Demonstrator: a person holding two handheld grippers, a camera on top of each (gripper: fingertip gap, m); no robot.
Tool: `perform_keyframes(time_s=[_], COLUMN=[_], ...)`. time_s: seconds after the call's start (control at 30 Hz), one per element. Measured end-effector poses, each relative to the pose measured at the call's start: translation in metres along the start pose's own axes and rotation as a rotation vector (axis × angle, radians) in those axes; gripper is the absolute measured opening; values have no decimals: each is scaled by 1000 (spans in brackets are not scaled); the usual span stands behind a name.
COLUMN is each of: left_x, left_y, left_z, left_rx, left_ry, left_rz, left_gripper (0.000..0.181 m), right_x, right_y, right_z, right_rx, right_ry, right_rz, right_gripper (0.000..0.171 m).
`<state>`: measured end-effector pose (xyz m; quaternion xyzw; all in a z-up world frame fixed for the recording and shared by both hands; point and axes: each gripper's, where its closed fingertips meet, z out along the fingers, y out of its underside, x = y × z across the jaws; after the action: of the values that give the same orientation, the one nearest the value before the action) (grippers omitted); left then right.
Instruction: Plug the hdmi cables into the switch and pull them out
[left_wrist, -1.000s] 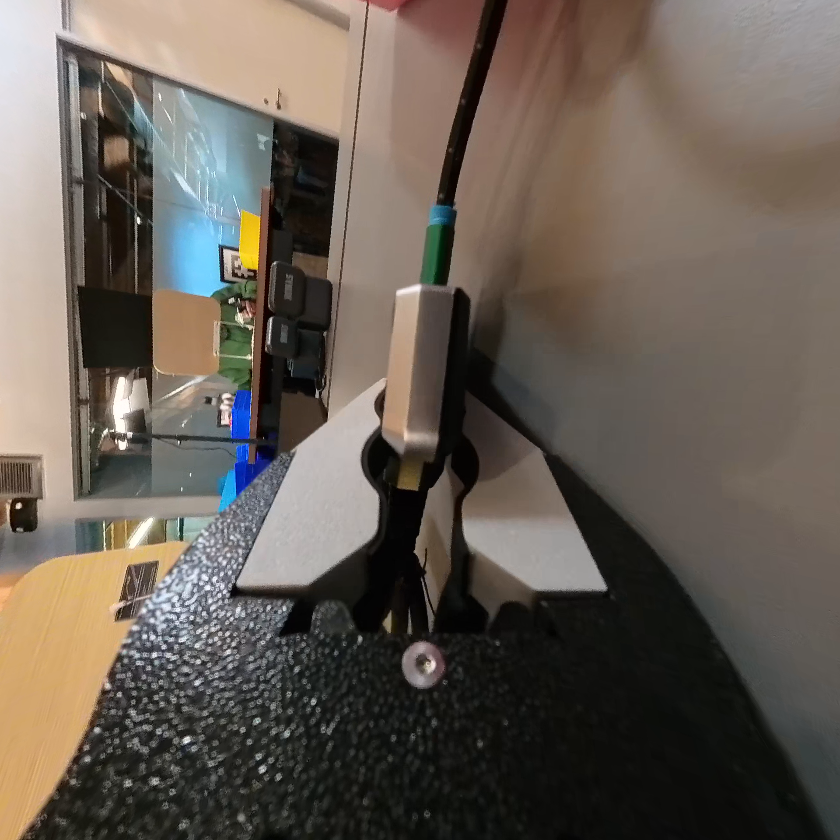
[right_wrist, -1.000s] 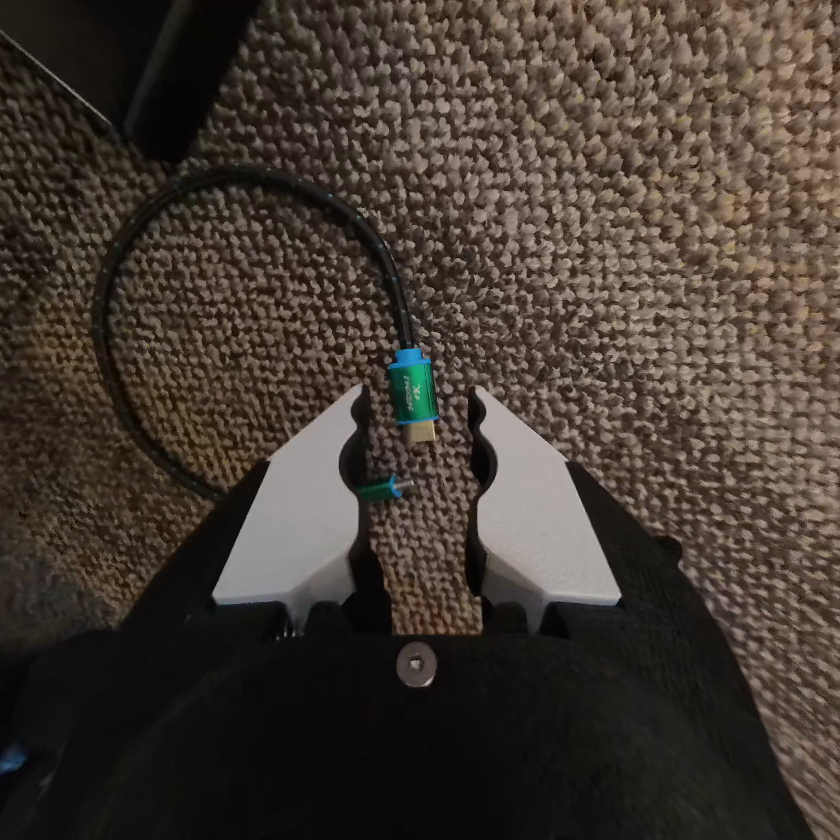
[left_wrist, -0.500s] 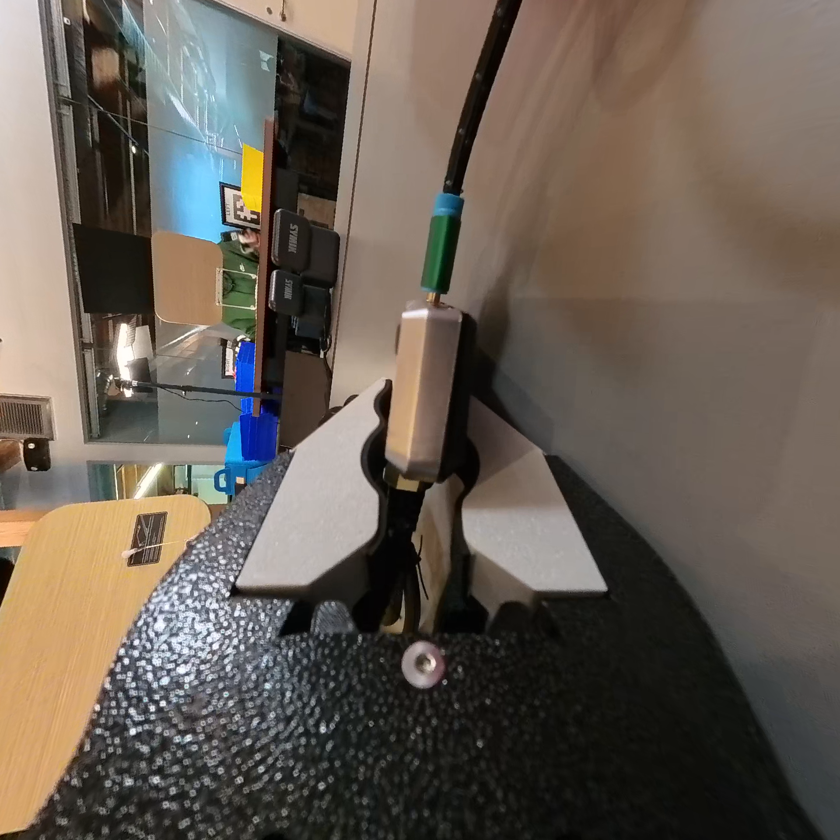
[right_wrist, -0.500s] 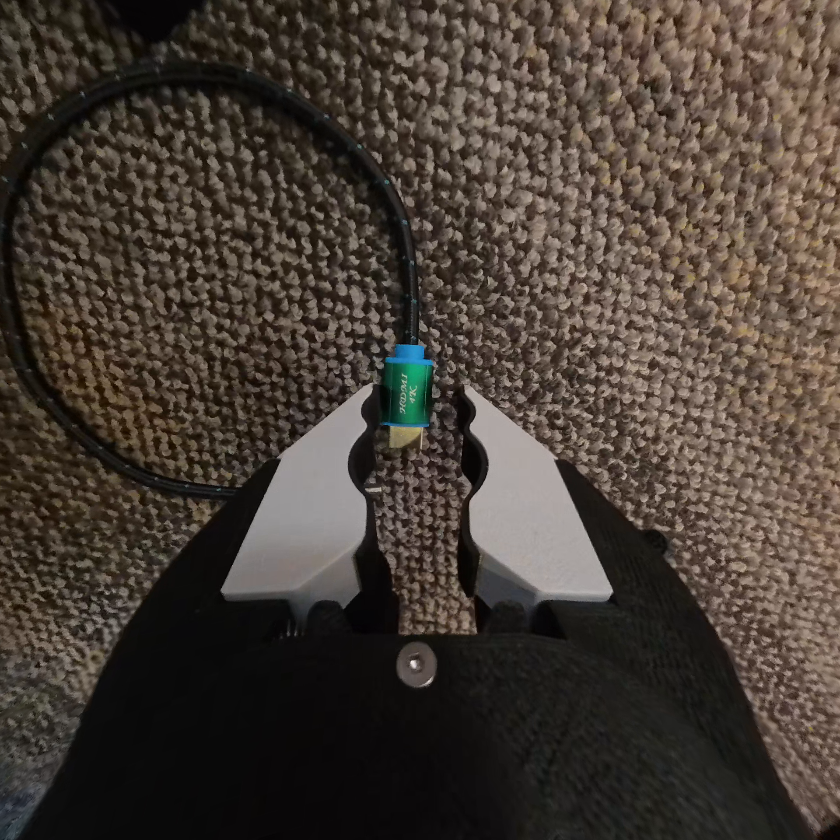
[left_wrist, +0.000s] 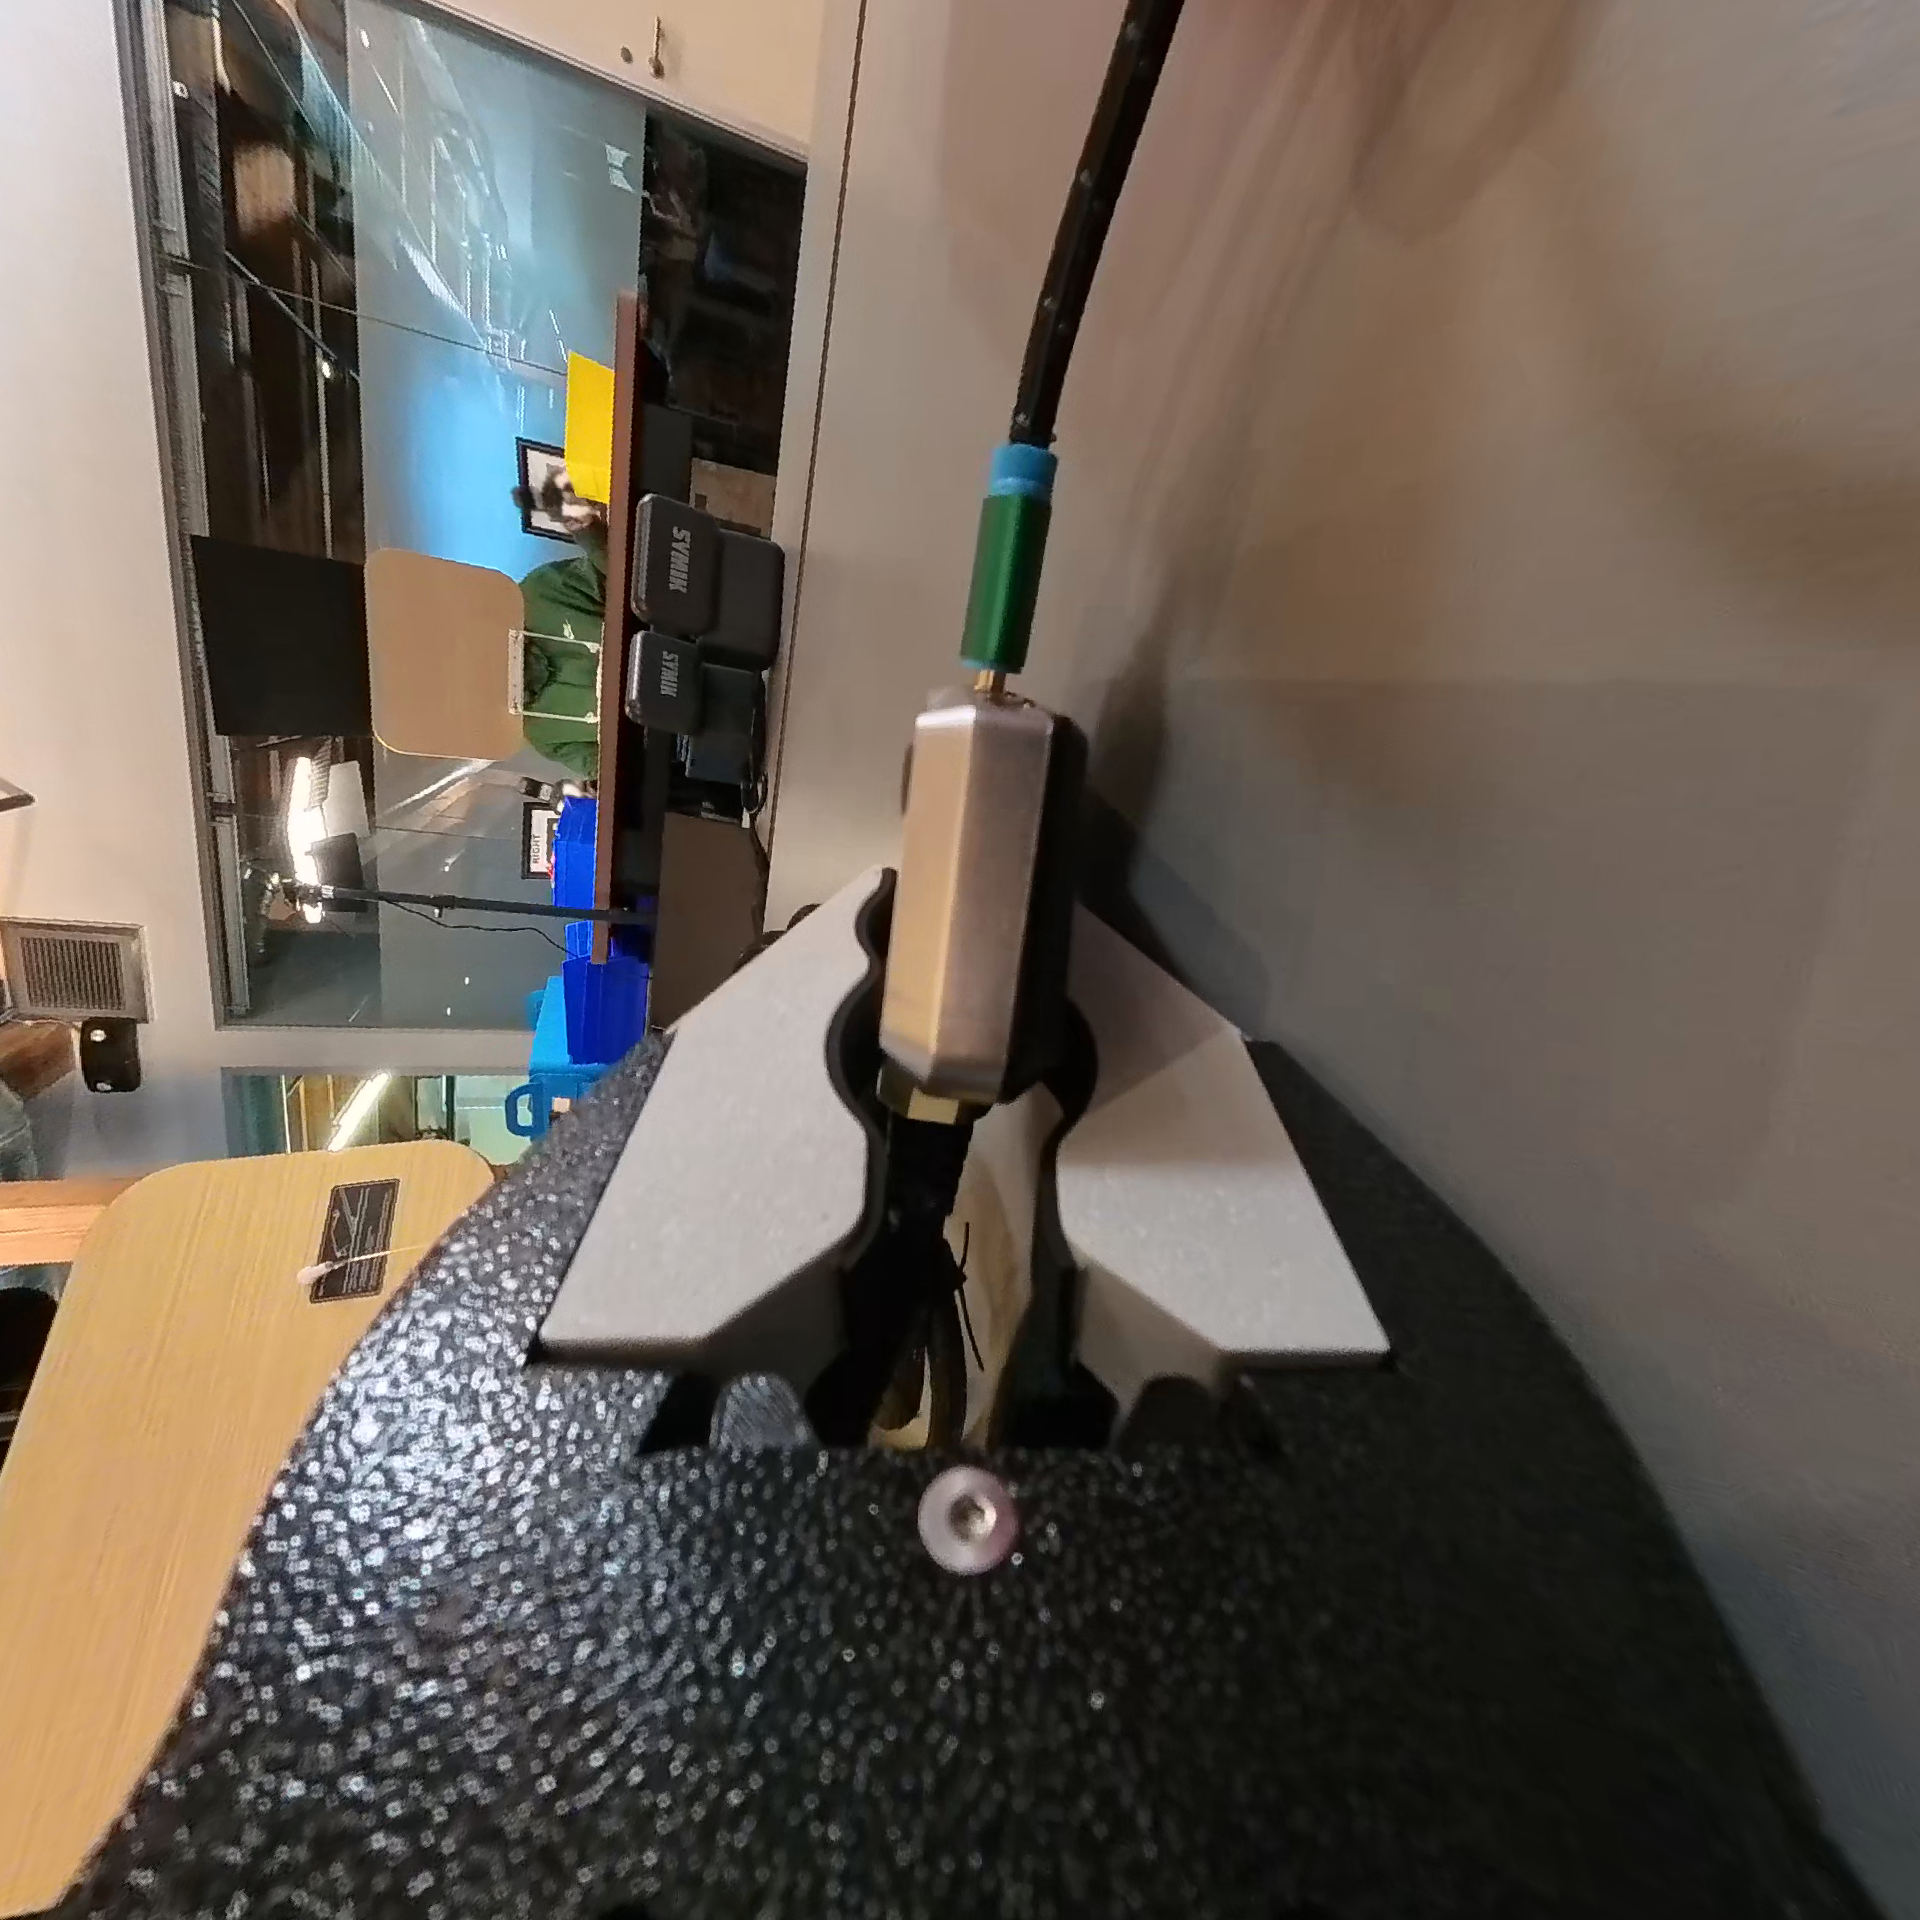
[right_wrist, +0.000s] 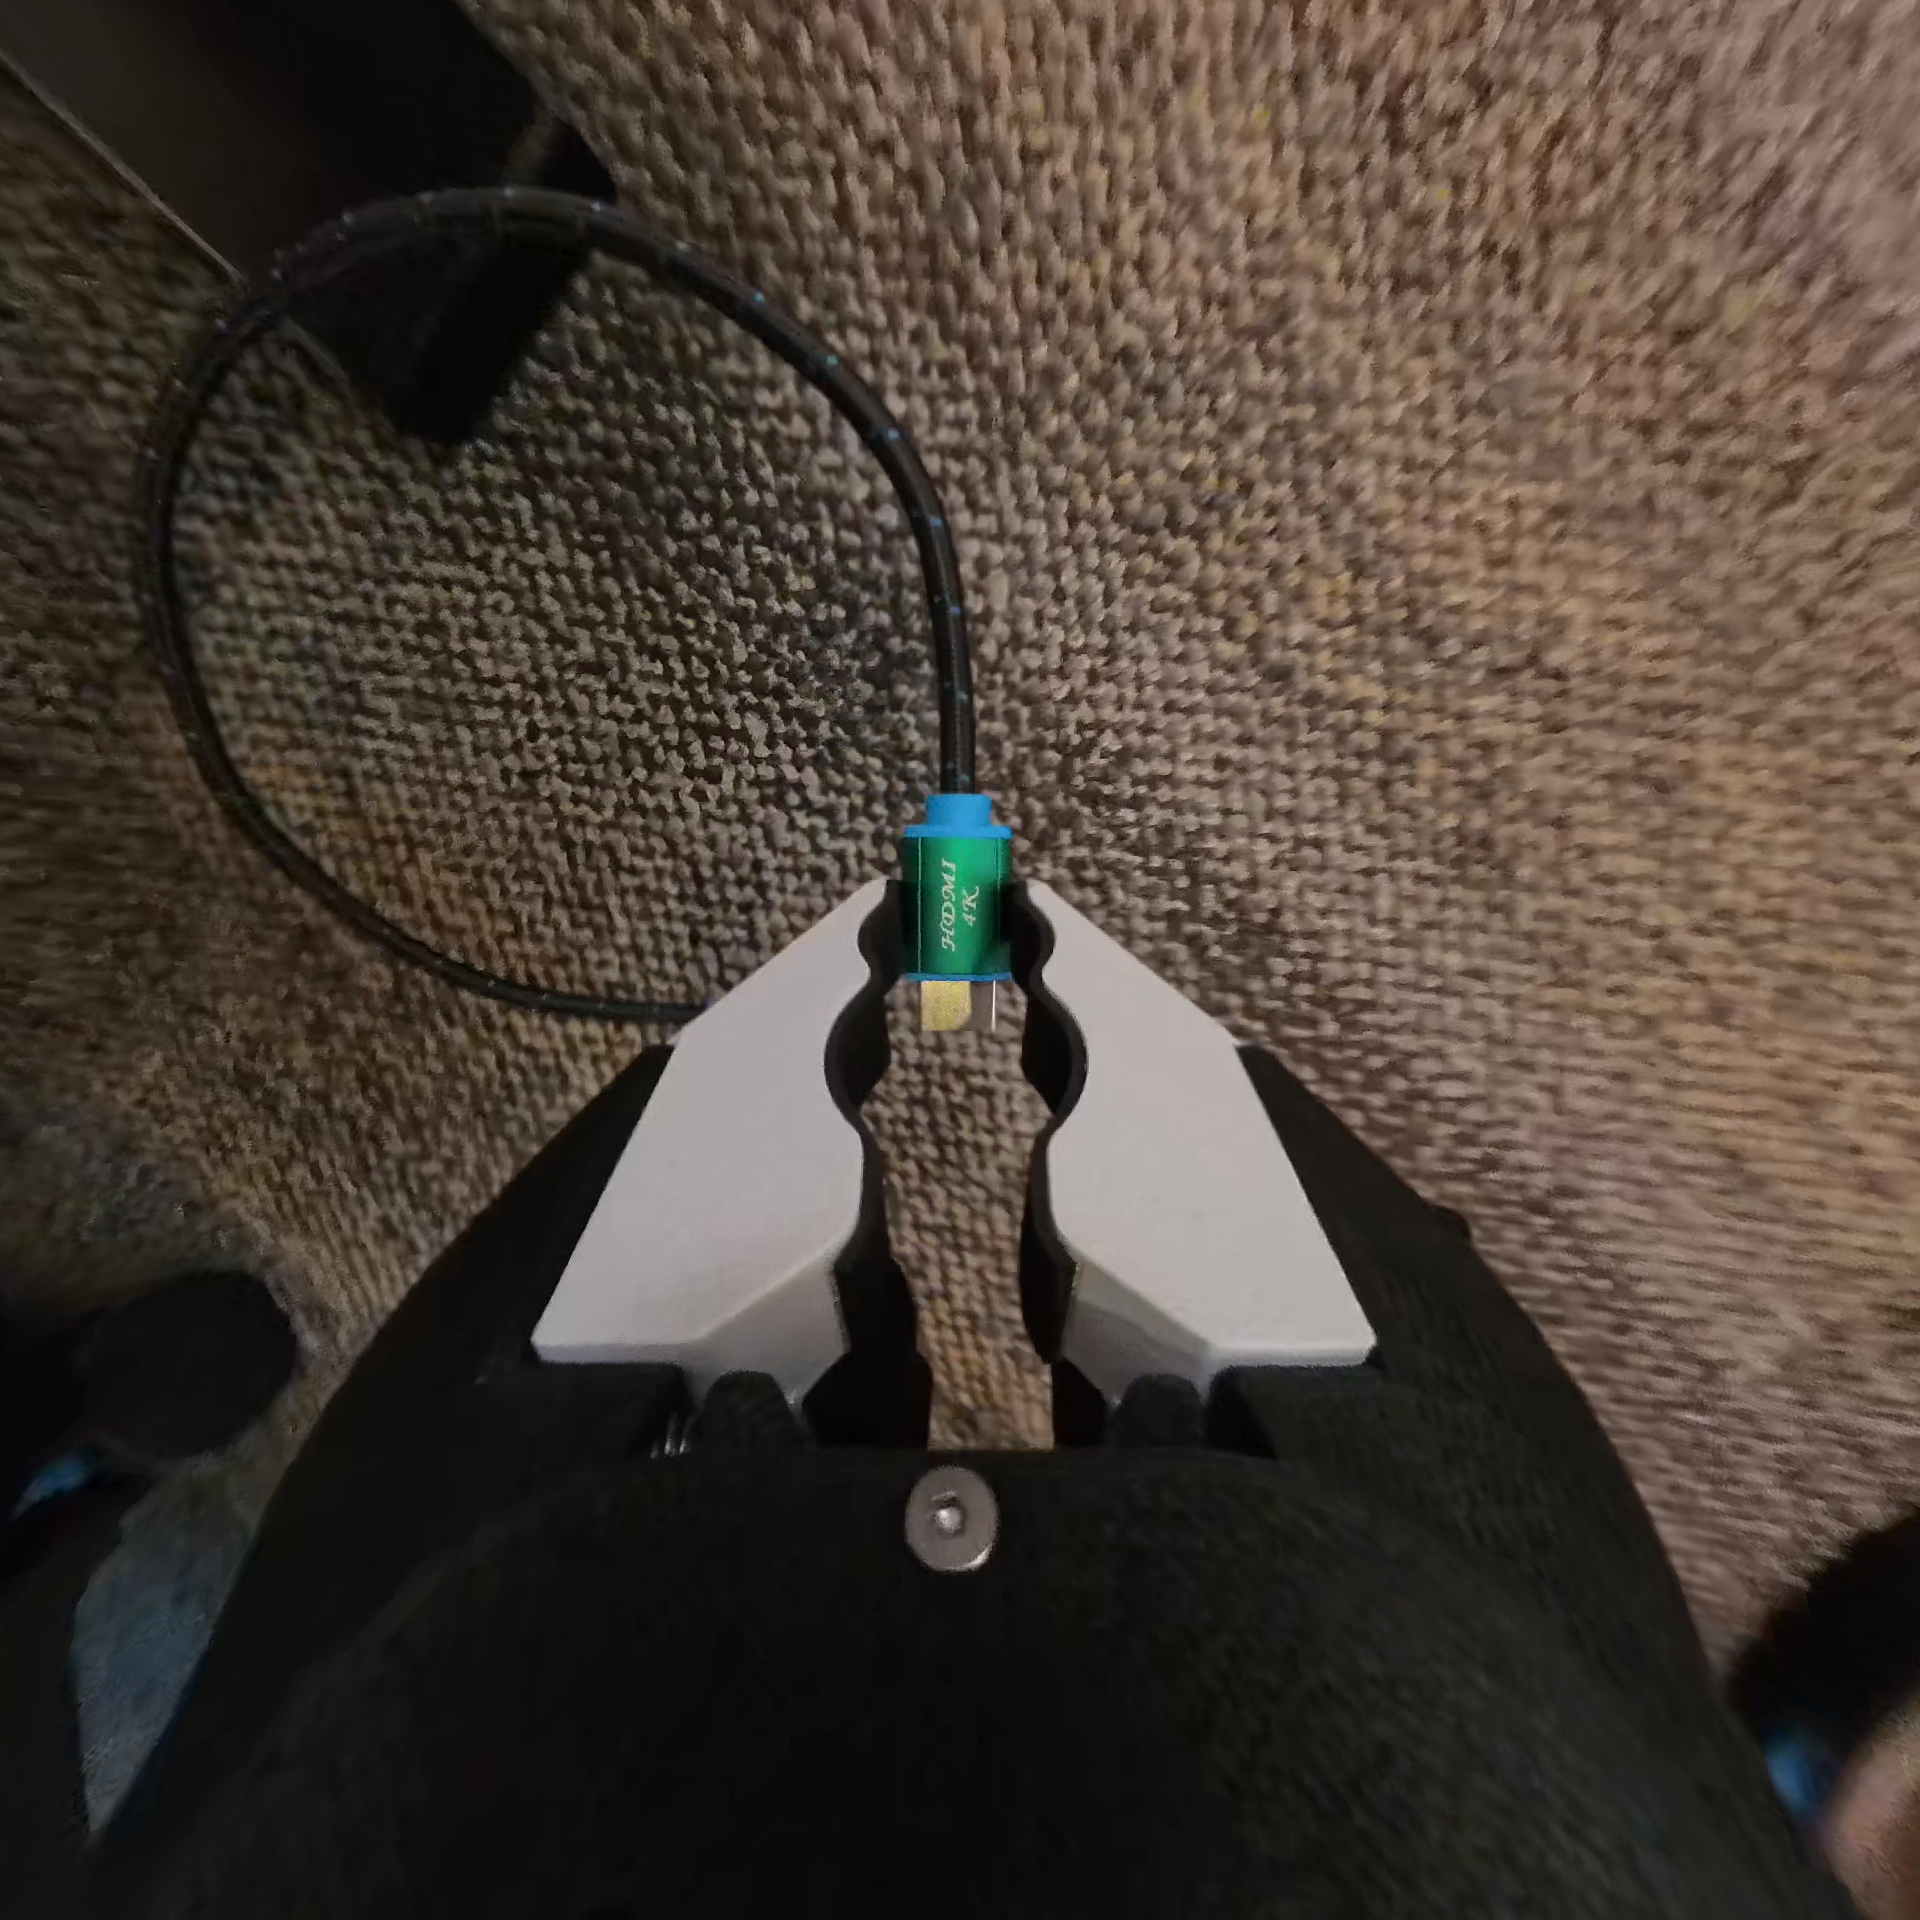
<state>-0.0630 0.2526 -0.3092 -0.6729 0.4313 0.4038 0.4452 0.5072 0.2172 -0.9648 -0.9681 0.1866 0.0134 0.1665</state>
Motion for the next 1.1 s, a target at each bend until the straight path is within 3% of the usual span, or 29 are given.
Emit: perform_keyframes(time_s=[0.17, 0.3, 0.47, 0.63, 0.77, 0.9, 1.1], left_x=[1, 4, 9, 2, -11, -21, -44], left_y=[-2, -8, -22, -30, -38, -43, -38], left_z=[-2, -4, -9, -14, -26, -38, -45], left_rx=[19, 56, 130, 196, 262, 321, 358], left_ry=[7, 28, 56, 56, -3, -57, -119], left_rz=[11, 7, 23, -37, -41, -56, -204], left_gripper=[22, 22, 21, 22, 21, 22, 21], right_x=[22, 54, 87, 93, 70, 16, -107], right_y=[-42, -108, -181, -226, -229, -208, -168], right_z=[-80, -169, -312, -478, -611, -738, -868], right_rx=[-10, 77, 292, 586, 856, 1143, 1458], right_ry=[-23, 49, 182, 346, 391, 373, 154], right_rz=[-322, -532, -558, -562, -545, -574, -715], right_gripper=[19, 19, 19, 19, 19, 19, 19])
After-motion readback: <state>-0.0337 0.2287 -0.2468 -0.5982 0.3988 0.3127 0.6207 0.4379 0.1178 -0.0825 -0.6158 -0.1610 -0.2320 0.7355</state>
